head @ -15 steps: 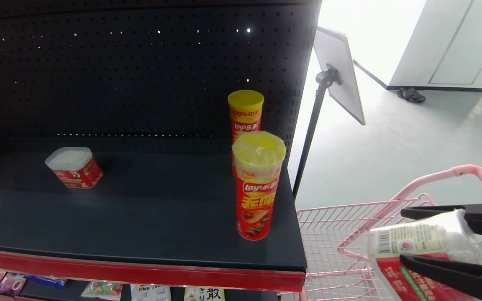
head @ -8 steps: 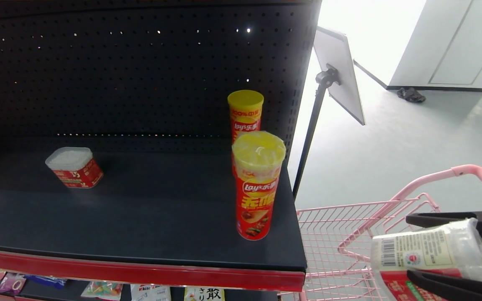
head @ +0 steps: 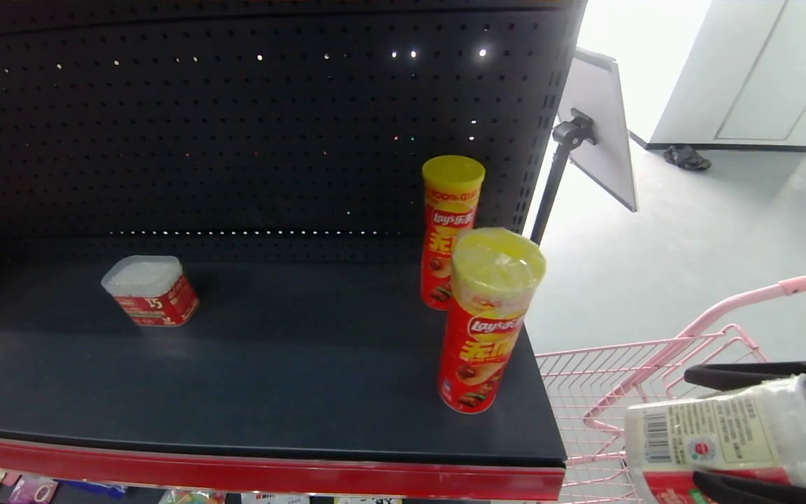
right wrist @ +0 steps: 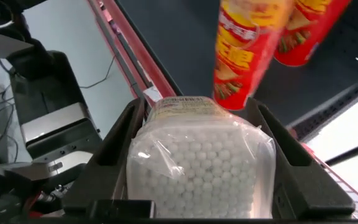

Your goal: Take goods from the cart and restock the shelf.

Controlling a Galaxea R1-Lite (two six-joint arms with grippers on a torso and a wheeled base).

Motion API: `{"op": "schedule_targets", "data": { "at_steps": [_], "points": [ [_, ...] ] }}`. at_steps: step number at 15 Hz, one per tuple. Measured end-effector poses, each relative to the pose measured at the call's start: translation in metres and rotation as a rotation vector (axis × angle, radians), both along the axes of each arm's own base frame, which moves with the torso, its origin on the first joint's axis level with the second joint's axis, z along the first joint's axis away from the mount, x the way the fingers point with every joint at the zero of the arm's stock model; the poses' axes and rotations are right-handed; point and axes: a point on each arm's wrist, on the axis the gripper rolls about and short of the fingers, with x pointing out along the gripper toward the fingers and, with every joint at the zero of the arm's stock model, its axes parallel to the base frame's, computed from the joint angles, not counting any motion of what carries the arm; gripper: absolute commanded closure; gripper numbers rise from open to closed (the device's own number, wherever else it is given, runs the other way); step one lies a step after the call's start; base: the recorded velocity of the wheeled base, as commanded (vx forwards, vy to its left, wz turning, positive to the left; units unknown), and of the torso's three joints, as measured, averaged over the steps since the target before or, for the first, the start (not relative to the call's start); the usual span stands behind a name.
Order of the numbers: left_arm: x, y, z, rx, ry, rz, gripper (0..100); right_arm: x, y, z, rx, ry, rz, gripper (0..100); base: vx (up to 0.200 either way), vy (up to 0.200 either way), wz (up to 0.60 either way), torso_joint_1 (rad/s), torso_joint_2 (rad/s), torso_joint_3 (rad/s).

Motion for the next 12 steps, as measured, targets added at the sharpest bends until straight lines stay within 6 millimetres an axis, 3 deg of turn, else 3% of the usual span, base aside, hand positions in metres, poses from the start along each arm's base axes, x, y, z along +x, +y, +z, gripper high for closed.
{"op": "schedule_targets", "data": {
  "at_steps": [5,12],
  "points": [
    [0.0,0.0,0.0,0.0,0.0,0.0,0,-0.013,0.004,0.001,0.005,-0.019,0.067,100,0.0,0.2,0.0,0.004,0.0,0.005],
    [0.0,0.0,0.0,0.0,0.0,0.0,0,-0.015,0.01,-0.001,-0.01,-0.01,0.109,100,0.0,0.2,0.0,0.002,0.0,0.003]
  ]
}}
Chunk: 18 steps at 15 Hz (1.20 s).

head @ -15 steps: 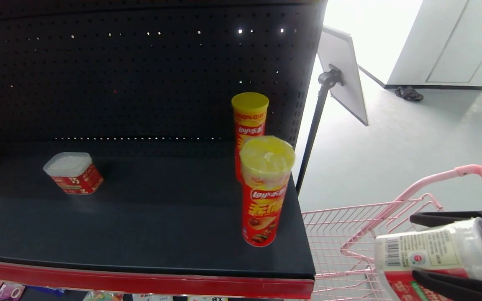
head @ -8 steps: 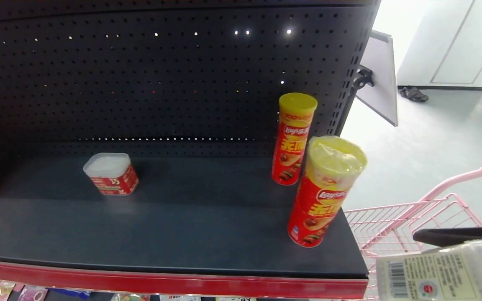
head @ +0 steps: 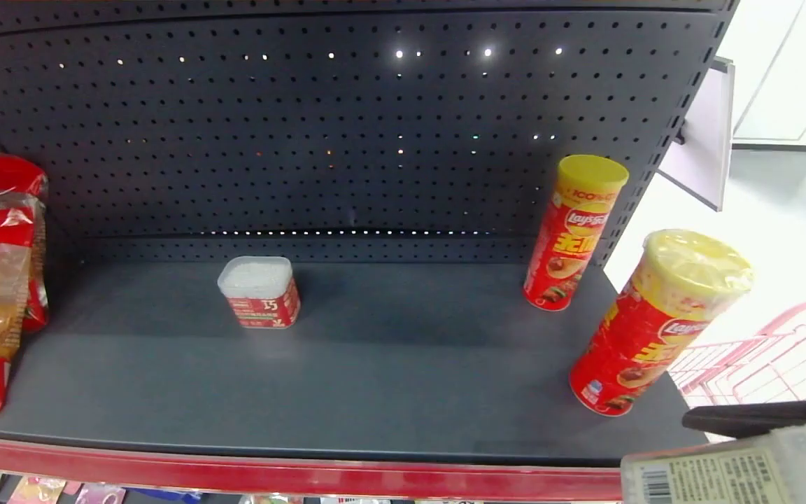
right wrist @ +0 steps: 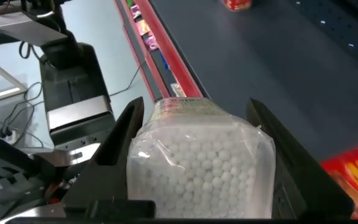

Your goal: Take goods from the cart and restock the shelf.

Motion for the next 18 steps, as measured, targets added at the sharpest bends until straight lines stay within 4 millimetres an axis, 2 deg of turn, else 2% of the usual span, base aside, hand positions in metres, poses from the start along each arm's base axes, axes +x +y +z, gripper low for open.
{"op": "schedule_targets", "data": {
  "at_steps": [6,18],
  "points": [
    [0.0,0.0,0.0,0.0,0.0,0.0,0,0.007,0.014,-0.002,-0.008,0.006,0.013,100,0.0,0.2,0.0,0.002,0.0,0.002],
    [0.0,0.0,0.0,0.001,0.001,-0.006,0,0.009,0.012,-0.012,-0.018,0.034,-0.016,100,0.0,0.0,0.0,0.0,0.0,0.0]
  ]
}}
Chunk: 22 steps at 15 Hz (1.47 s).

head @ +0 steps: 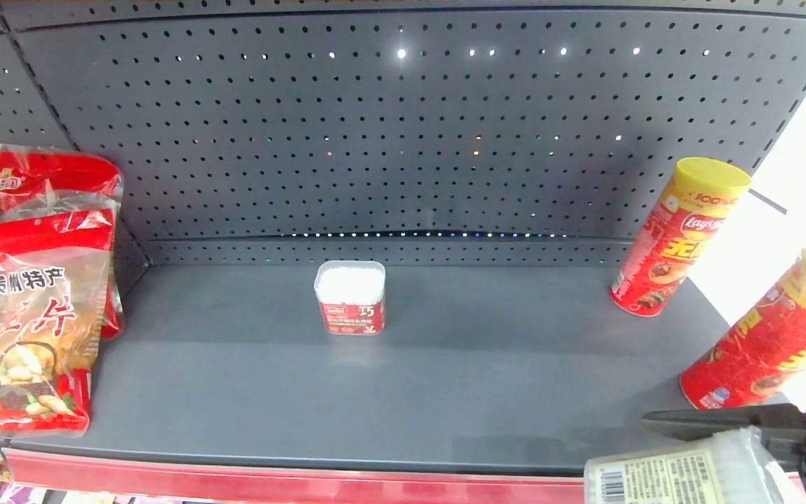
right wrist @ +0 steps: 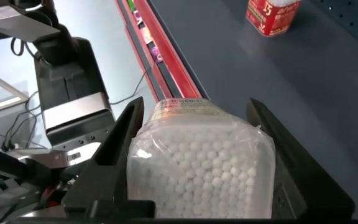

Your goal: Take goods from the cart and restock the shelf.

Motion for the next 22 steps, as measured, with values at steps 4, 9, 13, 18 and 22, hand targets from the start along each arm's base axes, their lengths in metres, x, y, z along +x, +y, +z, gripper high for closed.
{"op": "schedule_targets", "data": {
  "at_steps": [4,9,13,18,22],
  "points": [
    [0.0,-0.001,0.0,0.018,-0.001,-0.025,0,0.003,0.003,0.003,0.031,-0.014,-0.007,100,0.0,0.0,0.0,0.0,0.0,0.0],
    [0.0,-0.001,0.0,0.004,0.0,-0.024,0,0.004,0.005,-0.001,0.021,0.002,-0.012,100,0.0,0.0,0.0,0.0,0.0,0.0],
    [0.0,-0.001,0.0,0.004,0.0,-0.024,0,0.004,0.002,-0.004,0.023,0.016,-0.025,100,0.0,0.0,0.0,0.0,0.0,0.0],
    [0.0,-0.001,0.0,0.0,0.0,-0.023,0,0.005,0.001,-0.008,0.014,0.024,-0.035,100,0.0,0.0,0.0,0.0,0.0,0.0],
    [0.0,-0.001,0.0,-0.001,0.0,-0.023,0,0.005,0.0,-0.01,0.01,0.027,-0.037,100,0.0,0.2,0.0,-0.002,0.0,0.005]
  ]
}}
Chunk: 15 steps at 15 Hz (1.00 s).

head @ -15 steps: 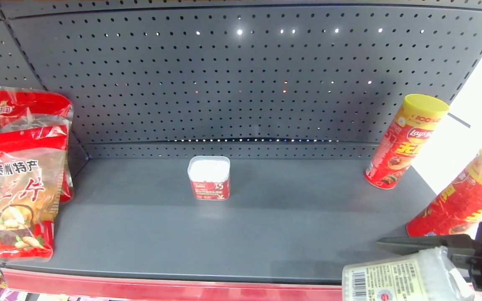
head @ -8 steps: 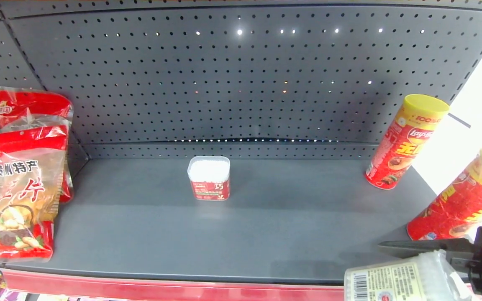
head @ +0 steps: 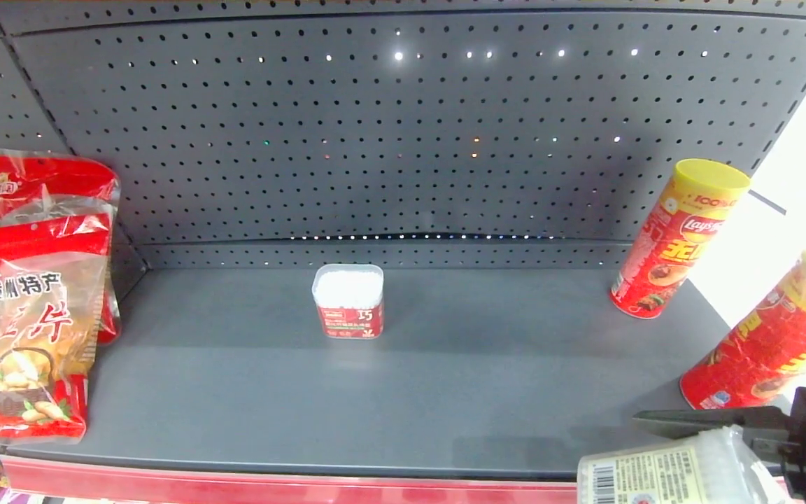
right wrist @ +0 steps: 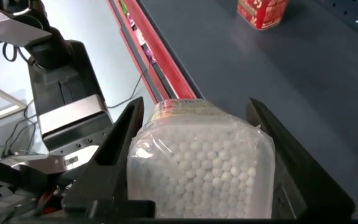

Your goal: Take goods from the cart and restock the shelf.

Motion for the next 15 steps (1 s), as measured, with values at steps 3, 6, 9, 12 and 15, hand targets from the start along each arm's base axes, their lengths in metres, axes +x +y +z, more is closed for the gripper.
{"op": "schedule_targets", "data": {
  "at_steps": [3,6,9,12,15],
  "points": [
    [0.0,0.0,0.0,0.0,0.002,-0.001,0,0.0,-0.001,-0.001,-0.001,0.003,-0.006,100,0.0,0.2,0.0,0.006,0.01,-0.002],
    [0.0,0.0,0.0,0.0,0.001,0.0,0,-0.001,-0.004,-0.005,-0.01,0.01,-0.011,100,0.0,0.2,0.0,0.001,0.0,-0.001],
    [0.0,0.0,0.0,0.0,0.001,0.0,0,-0.003,-0.006,-0.009,-0.01,0.018,-0.014,100,0.0,0.0,0.0,0.0,0.0,0.0],
    [0.0,0.0,0.0,0.001,0.0,-0.001,0,-0.003,-0.008,-0.009,-0.007,0.018,-0.021,100,0.0,0.0,0.0,0.0,0.0,0.0],
    [0.0,0.0,0.0,0.001,0.0,-0.002,0,-0.004,-0.008,-0.011,-0.006,0.031,-0.022,100,0.0,0.0,0.0,0.0,0.0,0.0]
  ]
}}
